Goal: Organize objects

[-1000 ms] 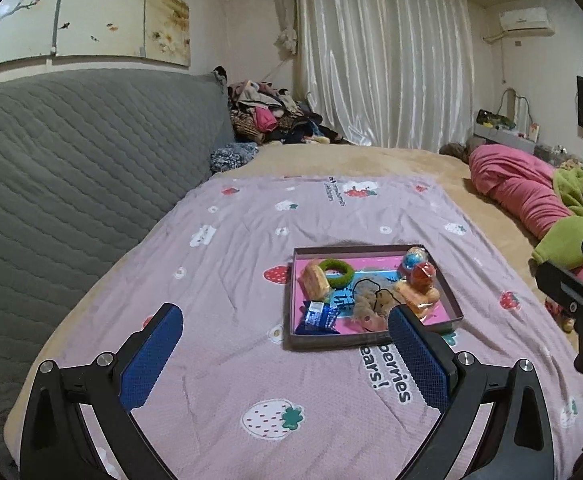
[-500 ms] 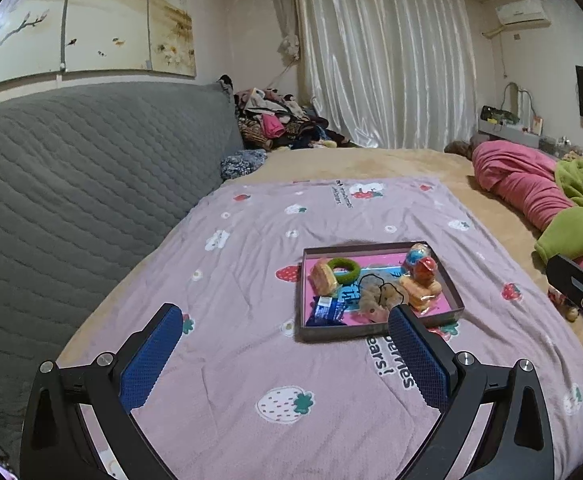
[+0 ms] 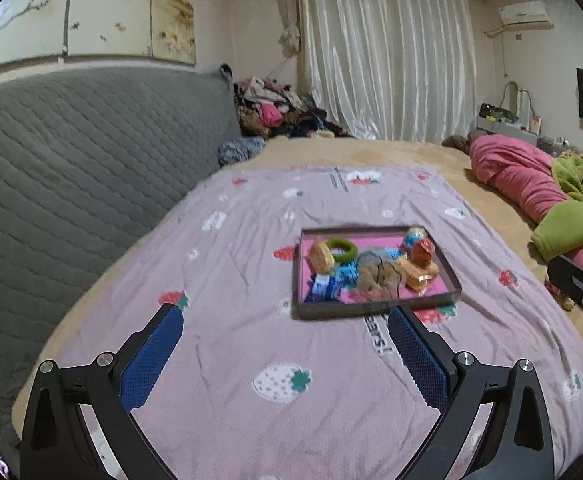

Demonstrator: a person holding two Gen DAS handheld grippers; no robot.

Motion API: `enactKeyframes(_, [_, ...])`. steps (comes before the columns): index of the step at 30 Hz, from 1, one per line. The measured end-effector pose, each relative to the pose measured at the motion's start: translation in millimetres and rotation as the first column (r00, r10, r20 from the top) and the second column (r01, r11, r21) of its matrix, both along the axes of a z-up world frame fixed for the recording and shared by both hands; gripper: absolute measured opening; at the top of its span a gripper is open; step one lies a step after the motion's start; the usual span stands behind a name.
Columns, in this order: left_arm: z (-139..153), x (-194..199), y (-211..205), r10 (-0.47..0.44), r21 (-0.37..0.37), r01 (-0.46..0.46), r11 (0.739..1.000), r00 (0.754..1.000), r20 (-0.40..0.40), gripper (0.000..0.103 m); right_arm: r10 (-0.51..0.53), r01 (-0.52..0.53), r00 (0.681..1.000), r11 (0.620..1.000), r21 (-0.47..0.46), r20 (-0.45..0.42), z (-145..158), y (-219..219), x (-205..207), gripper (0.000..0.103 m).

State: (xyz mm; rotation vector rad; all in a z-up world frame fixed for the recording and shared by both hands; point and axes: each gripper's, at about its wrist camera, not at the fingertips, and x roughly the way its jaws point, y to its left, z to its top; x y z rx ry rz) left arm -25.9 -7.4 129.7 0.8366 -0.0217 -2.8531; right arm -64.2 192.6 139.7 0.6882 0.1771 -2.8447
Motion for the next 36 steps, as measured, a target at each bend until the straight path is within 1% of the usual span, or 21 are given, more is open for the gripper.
enactKeyframes(4, [-9, 1, -1, 0.0, 0.002, 0.0, 1.0, 1.0, 0.014, 0.103, -0.001, 0.001, 1.0, 1.0, 0.02, 0.012, -6, -2, -1, 0.102])
enactKeyframes(9, [-18, -3, -5, 0.011, 0.012, -0.011, 1.0, 1.0, 0.024, 0.103, -0.003, 0.003, 1.0, 1.0, 0.002, 0.023, -13, 1, 0, 0.102])
enactKeyframes(15, [-36, -9, -9, 0.007, 0.035, -0.009, 0.999, 0.999, 0.053, 0.103, -0.018, 0.018, 0.999, 1.0, 0.004, 0.033, -35, 5, -4, 0.102])
enactKeyframes(18, [-48, -9, -8, 0.004, 0.032, -0.006, 0.999, 0.997, 0.071, 0.103, -0.023, 0.022, 0.998, 1.0, 0.008, 0.059, -50, 8, -8, 0.102])
enactKeyframes(22, [-62, -9, -4, -0.005, 0.022, 0.003, 1.0, 0.996, 0.084, 0.103, -0.022, 0.022, 0.997, 1.0, 0.006, 0.072, -63, 12, -10, 0.102])
enactKeyframes(28, [-73, -11, -2, -0.014, 0.036, 0.01, 0.999, 0.994, 0.11, 0.103, -0.017, 0.017, 0.996, 1.0, -0.001, 0.083, -70, 12, -10, 0.102])
enactKeyframes(36, [-83, -11, 2, -0.022, 0.031, 0.019, 0.999, 0.994, 0.105, 0.103, -0.007, 0.006, 0.996, 1.0, 0.007, 0.084, -82, 6, -9, 0.102])
